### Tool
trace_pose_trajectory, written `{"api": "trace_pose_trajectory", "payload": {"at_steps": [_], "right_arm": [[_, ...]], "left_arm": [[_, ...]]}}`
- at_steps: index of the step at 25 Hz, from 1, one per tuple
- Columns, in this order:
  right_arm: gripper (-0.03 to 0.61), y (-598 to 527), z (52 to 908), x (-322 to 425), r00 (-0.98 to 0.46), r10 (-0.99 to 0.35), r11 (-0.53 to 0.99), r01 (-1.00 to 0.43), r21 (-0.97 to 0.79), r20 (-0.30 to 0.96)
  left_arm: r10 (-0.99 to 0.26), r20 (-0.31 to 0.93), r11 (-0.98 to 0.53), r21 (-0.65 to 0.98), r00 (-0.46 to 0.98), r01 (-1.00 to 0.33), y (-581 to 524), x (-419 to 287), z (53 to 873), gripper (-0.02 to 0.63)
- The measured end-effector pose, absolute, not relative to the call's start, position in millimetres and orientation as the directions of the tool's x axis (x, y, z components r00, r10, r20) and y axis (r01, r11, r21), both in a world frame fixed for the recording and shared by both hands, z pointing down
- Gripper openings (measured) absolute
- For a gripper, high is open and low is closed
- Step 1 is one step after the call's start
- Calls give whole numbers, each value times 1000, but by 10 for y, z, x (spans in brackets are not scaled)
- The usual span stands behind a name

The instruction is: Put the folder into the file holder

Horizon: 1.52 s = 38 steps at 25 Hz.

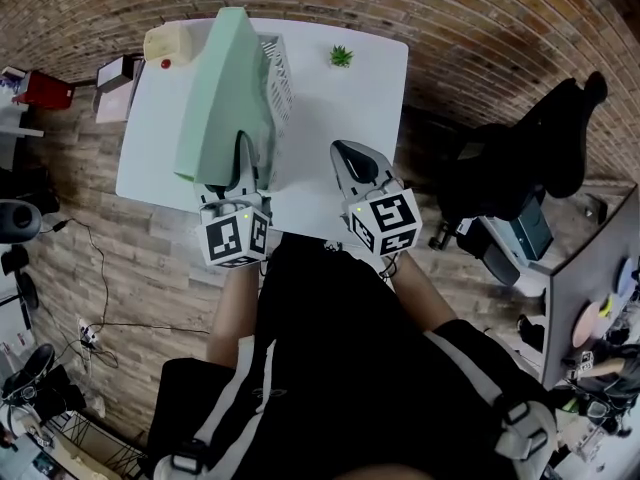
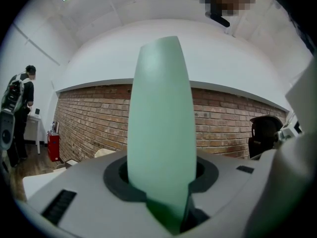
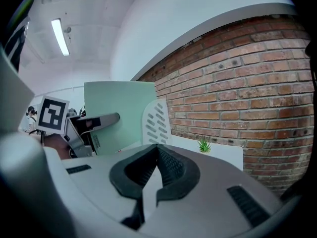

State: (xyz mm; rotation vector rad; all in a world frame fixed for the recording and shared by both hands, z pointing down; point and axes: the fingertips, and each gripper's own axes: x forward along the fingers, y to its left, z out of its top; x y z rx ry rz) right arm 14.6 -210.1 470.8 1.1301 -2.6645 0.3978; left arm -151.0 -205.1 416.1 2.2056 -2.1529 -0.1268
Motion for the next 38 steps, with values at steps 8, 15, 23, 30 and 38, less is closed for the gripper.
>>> {"api": "trace_pose_trajectory", "payload": {"at_steps": [8,15,23,30,38], "right_arm": [[8,-2102,4705,115,-688,-660,673,-720,-168,302],[8,-2104,4701,111,-689,-658,673,-719,-173,303],[8,-2123,4714,124,-689,-657,670,-720,-183,306],[8,-2076,4707,120,-693,-654,674,-716,-183,303],[8,-2015,4687,162,-690,-657,673,-718,-178,302]], "left_arm": [[-1000,-7,-18,100,18,-995,-2043,-1523,4213,161],[-1000,8,-14,92,14,-996,-2044,-1523,4266,161],[-1000,24,-12,89,14,-996,-2071,-1518,4350,162],[-999,37,-12,81,15,-997,-2054,-1507,4416,166],[-998,54,-21,73,25,-997,-2033,-1471,4500,175]]}}
